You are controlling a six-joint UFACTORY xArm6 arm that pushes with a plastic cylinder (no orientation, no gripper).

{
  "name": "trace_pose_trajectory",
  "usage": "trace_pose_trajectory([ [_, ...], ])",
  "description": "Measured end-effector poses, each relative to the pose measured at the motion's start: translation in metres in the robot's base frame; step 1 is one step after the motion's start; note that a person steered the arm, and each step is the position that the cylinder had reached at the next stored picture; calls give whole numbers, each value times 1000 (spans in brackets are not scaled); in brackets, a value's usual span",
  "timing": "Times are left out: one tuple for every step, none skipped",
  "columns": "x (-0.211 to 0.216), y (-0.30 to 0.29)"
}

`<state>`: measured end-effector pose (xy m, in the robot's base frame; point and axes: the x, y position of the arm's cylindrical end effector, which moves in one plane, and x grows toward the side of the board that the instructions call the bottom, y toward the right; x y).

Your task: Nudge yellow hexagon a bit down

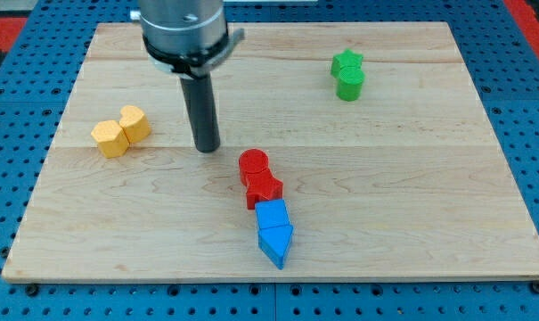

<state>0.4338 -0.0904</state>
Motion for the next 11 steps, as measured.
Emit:
trace_pose_trajectory([
  [-31,-14],
  [-57,-14],
  [-82,-14],
  [-104,-20],
  [-104,-90],
  [-82,-169],
  [-78,-214],
  [-71,-214],
  [-40,-214],
  [3,-211],
  [2,-207],
])
